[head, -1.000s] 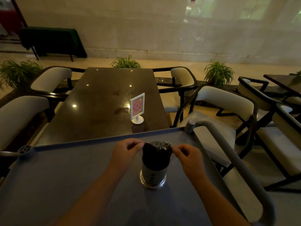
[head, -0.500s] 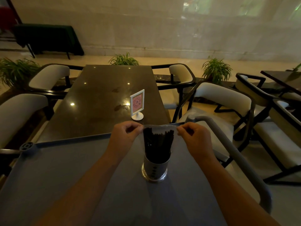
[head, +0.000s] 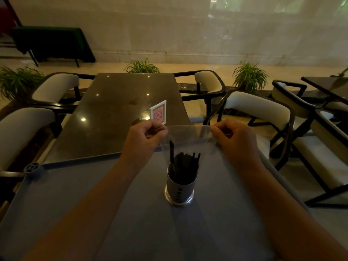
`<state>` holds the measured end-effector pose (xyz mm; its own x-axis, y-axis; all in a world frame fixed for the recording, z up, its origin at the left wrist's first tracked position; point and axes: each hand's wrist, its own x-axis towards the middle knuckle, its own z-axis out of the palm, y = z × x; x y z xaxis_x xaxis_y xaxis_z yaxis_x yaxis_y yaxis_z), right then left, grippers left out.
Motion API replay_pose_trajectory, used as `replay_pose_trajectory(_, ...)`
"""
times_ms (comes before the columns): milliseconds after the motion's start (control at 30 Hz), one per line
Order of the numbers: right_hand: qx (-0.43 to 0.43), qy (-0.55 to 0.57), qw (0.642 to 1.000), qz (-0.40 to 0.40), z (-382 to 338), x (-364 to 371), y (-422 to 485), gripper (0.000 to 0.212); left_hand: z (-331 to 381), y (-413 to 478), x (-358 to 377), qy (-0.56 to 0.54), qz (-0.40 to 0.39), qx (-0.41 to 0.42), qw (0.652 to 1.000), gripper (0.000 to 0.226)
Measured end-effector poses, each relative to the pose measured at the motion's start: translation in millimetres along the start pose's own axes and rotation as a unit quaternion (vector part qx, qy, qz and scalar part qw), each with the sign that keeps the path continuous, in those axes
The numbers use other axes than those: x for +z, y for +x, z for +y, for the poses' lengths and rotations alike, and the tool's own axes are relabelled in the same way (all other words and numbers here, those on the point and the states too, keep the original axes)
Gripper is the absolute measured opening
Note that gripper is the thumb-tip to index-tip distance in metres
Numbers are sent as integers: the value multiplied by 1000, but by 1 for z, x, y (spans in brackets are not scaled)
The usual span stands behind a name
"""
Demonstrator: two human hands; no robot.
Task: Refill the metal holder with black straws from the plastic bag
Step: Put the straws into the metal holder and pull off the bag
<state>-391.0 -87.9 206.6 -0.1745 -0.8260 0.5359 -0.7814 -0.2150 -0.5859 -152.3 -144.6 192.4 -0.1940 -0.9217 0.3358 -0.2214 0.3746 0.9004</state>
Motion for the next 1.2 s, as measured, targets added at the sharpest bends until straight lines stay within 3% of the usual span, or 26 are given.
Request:
replay_pose_trajectory(233,-22,1,1000,13,-8,-7,8,15,15,3,-1,18,12,40,999,9)
replay_pose_trajectory(433,-40,-9,998,50,-19,-21,23,29,37,17,-7,45,32,108,993,6)
replay_pose_trajectory(533,-34,-5,997,65,-24,-27,32,23,48,23,-9,50,32,129,990,9)
replay_pose_trajectory(767,-57,3,994,96,-37,-40,47,18,71,35,-13,44,45,161,985,11)
replay_pose_trajectory(1033,-89,24,987,133,-59,-57,74,26,100,53,-27,0,82,191,978,9)
replay_pose_trajectory(1200,-119,84,985,97,-80,-55,82,25,112,52,-54,13,105,210,972,10)
